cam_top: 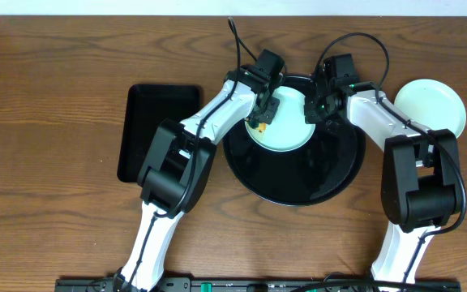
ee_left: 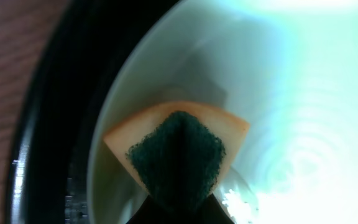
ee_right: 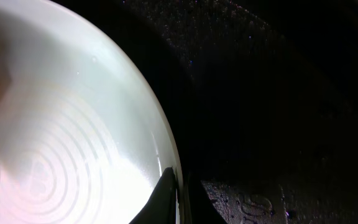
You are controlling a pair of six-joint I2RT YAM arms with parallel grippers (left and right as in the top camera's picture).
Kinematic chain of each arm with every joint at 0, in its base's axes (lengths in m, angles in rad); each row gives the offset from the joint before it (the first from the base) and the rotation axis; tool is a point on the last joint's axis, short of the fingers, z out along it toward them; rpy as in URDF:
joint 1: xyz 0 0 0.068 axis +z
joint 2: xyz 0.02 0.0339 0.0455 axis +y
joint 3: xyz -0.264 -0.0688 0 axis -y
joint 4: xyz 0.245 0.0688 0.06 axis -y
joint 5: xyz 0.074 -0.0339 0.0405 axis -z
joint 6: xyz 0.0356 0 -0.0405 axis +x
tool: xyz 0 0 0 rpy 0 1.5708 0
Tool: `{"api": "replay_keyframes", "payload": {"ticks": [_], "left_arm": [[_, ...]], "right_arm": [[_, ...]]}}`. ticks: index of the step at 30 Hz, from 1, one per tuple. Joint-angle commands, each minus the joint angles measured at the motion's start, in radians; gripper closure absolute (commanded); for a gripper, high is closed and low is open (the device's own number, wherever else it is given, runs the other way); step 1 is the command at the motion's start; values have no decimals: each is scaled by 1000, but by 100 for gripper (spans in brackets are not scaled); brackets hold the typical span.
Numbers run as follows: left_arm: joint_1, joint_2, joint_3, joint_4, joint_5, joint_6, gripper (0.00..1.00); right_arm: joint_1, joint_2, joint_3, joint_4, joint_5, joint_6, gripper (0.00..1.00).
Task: Clean dirty plates on tray and stack at the side
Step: 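Scrub the pale green plate with the sponge in the left gripper, then return the sponge with the left gripper to the small black tray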
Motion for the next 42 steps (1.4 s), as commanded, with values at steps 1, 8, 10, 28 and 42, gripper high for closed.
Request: {"api": "replay_keyframes", "payload": {"ticks": [1, 8, 10, 28, 42], "left_arm": [[-6, 24, -81, -27, 121, -4, 92], [-27, 25, -180, -5, 187, -14, 92], [-31, 25, -183, 8, 276, -17, 92], [153, -317, 75, -52, 364, -180, 93], [432, -371, -274, -312, -116, -180, 92]], "right_arm": [[17, 25, -17, -16, -2, 0, 99], [16, 25, -17, -16, -2, 0, 99], [16, 25, -17, -17, -2, 0, 99], [16, 25, -17, -16, -2, 0, 96], [16, 25, -18, -15, -2, 0, 69]]}}
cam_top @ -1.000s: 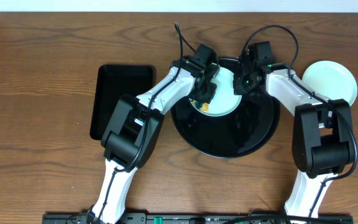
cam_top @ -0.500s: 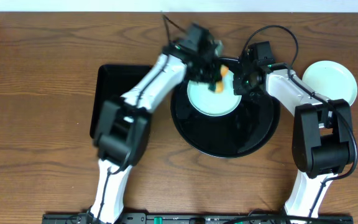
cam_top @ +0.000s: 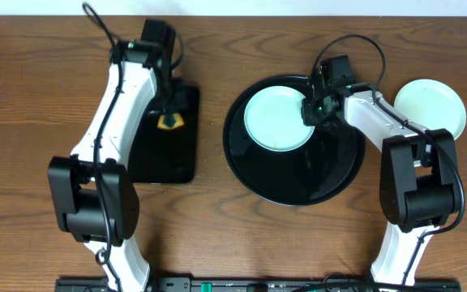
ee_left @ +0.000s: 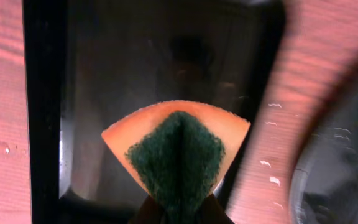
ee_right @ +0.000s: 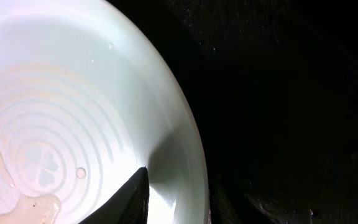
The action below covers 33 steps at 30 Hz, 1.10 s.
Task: Clean dirty plates on tray and stack at the side
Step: 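Return the sponge with the left gripper to the small black tray, then lift the pale green plate with the right gripper and carry it right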
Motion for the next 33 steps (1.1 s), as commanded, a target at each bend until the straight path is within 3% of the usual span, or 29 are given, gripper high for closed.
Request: {"api": "replay_keyframes", "payload": {"ticks": [1, 4, 6, 7, 8, 10, 15, 16, 18, 24, 33], "left_arm": [[29, 11, -162, 116, -50, -1, 92], [34, 11, -267, 240, -52, 0, 89], [34, 11, -318, 303, -53, 0, 75], [34, 11, -333, 326, -62, 0, 55], [34, 11, -341, 336, -66, 0, 40], [34, 11, -344, 340, -67, -1, 19], [33, 11, -344, 340, -66, -1, 17], [33, 11, -344, 340, -66, -1, 16], [33, 11, -344, 340, -66, -1, 16], [33, 11, -344, 340, -66, -1, 14], [33, 11, -344, 340, -66, -1, 14]], "right_arm": [[5, 22, -14, -5, 14, 2, 69], [5, 22, -14, -5, 14, 1, 67], [5, 22, -14, -5, 14, 1, 65], [6, 22, -14, -4, 14, 1, 64], [6, 22, -14, -4, 14, 1, 62], [5, 22, -15, -4, 14, 1, 60], [6, 22, -26, 18, 14, 1, 64], [6, 22, -33, 29, 14, 1, 73], [6, 22, -40, 46, 14, 1, 99], [5, -120, 32, 45, 52, -48, 99], [94, -410, 32, -132, 502, -193, 99]]}}
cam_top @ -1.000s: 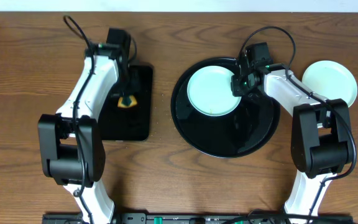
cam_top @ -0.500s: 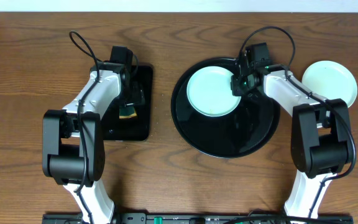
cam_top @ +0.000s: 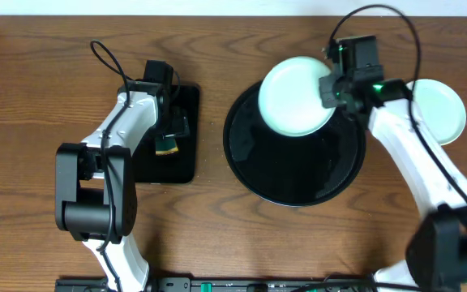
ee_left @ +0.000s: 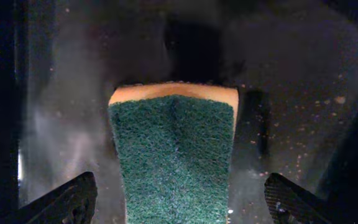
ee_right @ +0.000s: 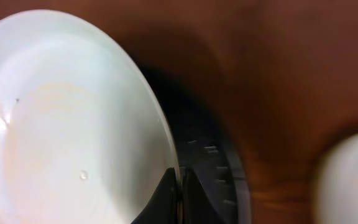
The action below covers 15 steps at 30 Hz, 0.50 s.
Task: Clean dirty plates on tray and stack at the side
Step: 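Lift the pale green plate with the right gripper and carry it right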
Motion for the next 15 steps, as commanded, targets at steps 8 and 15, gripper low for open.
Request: {"api": "replay_keyframes", "payload": {"ticks": [8, 15], "left_arm": [[2, 1, -2, 0, -12, 5, 14], [2, 1, -2, 0, -12, 5, 13]], "right_arm": [[341, -69, 8, -96, 926, -27, 99], [593, -63, 7, -52, 1335, 18, 99]]}}
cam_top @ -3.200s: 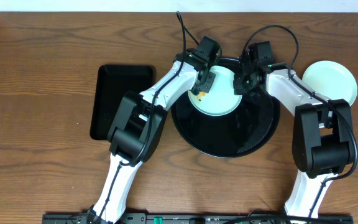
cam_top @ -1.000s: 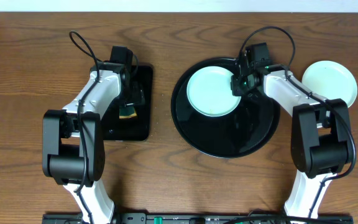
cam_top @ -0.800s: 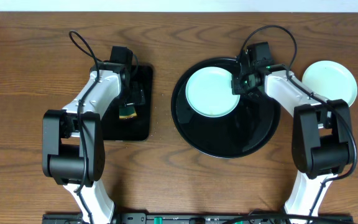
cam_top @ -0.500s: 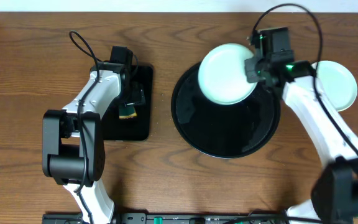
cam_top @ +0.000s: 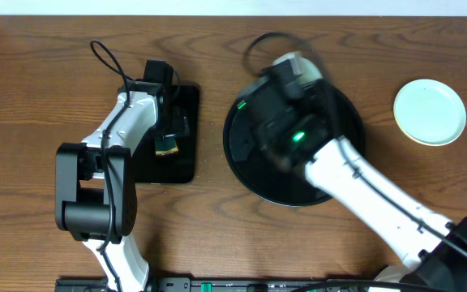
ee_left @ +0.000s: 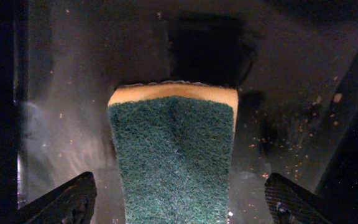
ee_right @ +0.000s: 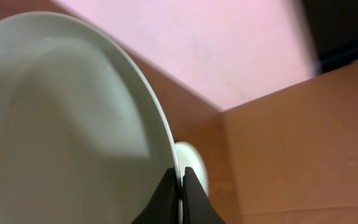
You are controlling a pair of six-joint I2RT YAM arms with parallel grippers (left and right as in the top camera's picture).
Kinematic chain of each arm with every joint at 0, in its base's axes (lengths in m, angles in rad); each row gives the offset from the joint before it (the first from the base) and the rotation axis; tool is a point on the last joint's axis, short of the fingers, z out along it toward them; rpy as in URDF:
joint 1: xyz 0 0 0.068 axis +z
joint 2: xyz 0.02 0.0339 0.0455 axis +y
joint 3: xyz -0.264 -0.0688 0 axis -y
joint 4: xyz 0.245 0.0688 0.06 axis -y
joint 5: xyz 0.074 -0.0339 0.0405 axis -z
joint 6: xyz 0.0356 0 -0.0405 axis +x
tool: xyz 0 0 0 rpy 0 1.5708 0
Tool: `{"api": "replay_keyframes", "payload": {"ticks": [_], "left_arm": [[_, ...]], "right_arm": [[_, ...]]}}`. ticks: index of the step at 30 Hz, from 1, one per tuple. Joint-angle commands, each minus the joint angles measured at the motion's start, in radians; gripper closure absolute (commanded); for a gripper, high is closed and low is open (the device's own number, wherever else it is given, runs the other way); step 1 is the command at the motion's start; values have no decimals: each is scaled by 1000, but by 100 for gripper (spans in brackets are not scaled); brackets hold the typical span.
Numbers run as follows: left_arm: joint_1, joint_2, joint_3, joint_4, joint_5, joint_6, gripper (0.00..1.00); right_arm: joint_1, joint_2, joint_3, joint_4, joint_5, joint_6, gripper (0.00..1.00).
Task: Clean dirty plates on tray and stack at the side
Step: 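Lift the pale green plate with the right gripper and carry it right, then set the pale green plate onto the plate stack at the right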
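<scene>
My right gripper [ee_right: 180, 190] is shut on the rim of a pale green plate [ee_right: 73, 124], which is lifted and tilted so that the wall and a cardboard box show behind it. In the overhead view the right arm [cam_top: 298, 134] is a blur high over the round black tray [cam_top: 233, 154], which holds no plate. A second pale plate [cam_top: 430, 111] lies on the table at the right. My left gripper [ee_left: 179, 208] stands open over the green and orange sponge [ee_left: 174, 155], which lies in the rectangular black tray [cam_top: 148, 166].
A cardboard box [ee_right: 303, 143] and a pale wall fill the right wrist view behind the plate. The wooden table [cam_top: 39, 97] surrounds both trays. The left arm [cam_top: 128, 113] lies over the rectangular tray's right side.
The right arm, with the plate still held by its rim, has gone from the round tray's far right edge to a raised, turned pose over the tray. The left gripper and sponge are unchanged.
First my left gripper pressed the sponge on the plate in the round tray while my right gripper held the plate's rim. Then the left gripper held the sponge over the rectangular tray. Later the sponge lay there released and the plate was lifted; now it is raised and tilted.
</scene>
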Motion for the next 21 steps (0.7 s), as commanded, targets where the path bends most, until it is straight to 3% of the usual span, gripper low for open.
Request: {"api": "replay_keyframes", "payload": {"ticks": [1, 6, 11, 12, 14, 21], "left_arm": [[2, 1, -2, -2, -12, 5, 13], [2, 1, -2, -2, -12, 5, 13], [2, 1, -2, -2, -12, 5, 13], [2, 1, -2, -2, -12, 5, 13], [2, 1, -2, -2, -12, 5, 13], [2, 1, -2, -2, -12, 5, 13]], "right_arm": [[39, -14, 5, 5, 267, 32, 99], [21, -14, 4, 5, 178, 32, 99], [-136, -14, 4, -35, -380, 127, 99], [-224, -14, 5, -35, -552, 145, 99], [-337, -14, 5, -21, -718, 144, 99], [-850, -14, 4, 57, -1117, 162, 99]]}}
